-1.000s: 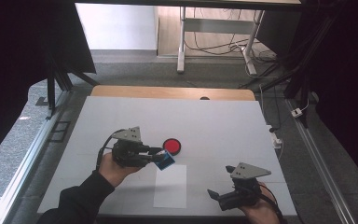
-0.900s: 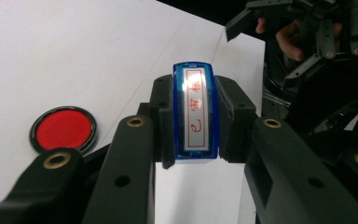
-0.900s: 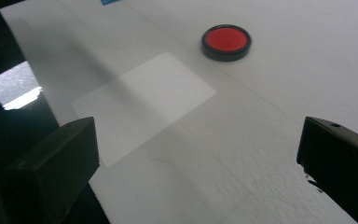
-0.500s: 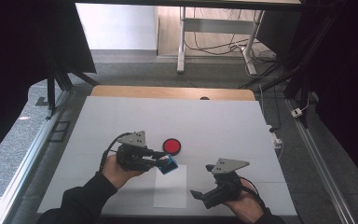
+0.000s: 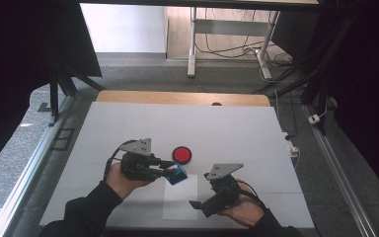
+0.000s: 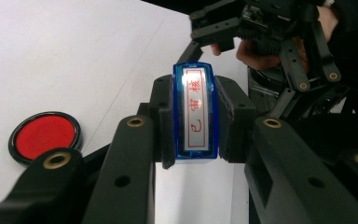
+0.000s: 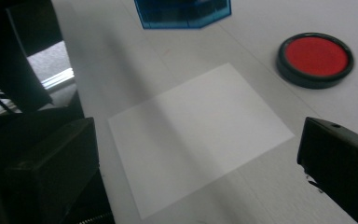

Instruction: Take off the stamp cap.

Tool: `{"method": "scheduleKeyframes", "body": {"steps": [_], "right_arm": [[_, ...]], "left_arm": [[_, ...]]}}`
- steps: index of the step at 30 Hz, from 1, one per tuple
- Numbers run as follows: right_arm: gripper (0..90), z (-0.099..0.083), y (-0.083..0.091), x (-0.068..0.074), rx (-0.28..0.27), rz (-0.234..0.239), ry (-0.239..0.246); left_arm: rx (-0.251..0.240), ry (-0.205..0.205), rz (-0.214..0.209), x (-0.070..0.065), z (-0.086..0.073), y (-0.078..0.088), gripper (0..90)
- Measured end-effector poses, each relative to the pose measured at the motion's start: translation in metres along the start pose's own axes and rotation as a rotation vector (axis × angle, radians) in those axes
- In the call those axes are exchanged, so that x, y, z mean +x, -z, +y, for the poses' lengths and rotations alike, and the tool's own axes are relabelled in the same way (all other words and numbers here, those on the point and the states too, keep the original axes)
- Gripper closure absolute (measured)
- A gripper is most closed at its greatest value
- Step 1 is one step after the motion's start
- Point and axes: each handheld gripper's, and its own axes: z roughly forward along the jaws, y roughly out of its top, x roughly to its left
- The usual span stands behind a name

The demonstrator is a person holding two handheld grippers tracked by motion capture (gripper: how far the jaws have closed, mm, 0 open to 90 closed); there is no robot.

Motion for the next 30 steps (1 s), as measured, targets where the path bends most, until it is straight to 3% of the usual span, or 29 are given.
{"method": "scheduleKeyframes", "body": {"steps": [4,9,14,16,18,19,21,25,30], "right_arm": [[0.0,0.006,-0.007,-0.002,0.011,0.085,-0.006],[0.7,0.010,-0.014,-0.003,0.017,0.128,0.016],[13.6,0.016,-0.020,-0.003,-0.018,0.168,0.069],[16.5,0.017,-0.021,-0.003,-0.021,0.163,0.076],[26.8,0.021,-0.020,-0.001,-0.038,0.173,0.106],[26.8,0.021,-0.020,-0.001,-0.038,0.173,0.106],[36.4,0.023,-0.020,-0.003,-0.050,0.200,0.101],[46.1,0.023,-0.020,-0.006,-0.059,0.235,0.083],[54.1,0.023,-0.020,-0.008,-0.063,0.269,0.092]], "left_arm": [[0.004,-0.018,-0.015,-0.001,0.000,-0.001,70.4],[0.007,-0.032,-0.043,-0.001,0.000,-0.001,70.4],[0.008,-0.058,-0.068,-0.001,0.000,-0.003,70.5],[0.006,-0.065,-0.078,-0.001,0.000,-0.003,70.5],[0.009,-0.070,-0.092,-0.002,0.001,-0.004,70.5],[0.007,-0.071,-0.099,-0.002,0.001,-0.005,70.5],[0.008,-0.075,-0.109,-0.002,0.001,-0.006,70.4],[0.006,-0.088,-0.125,-0.003,0.001,-0.007,70.5],[0.000,-0.098,-0.145,-0.004,0.001,-0.007,70.5]]}}
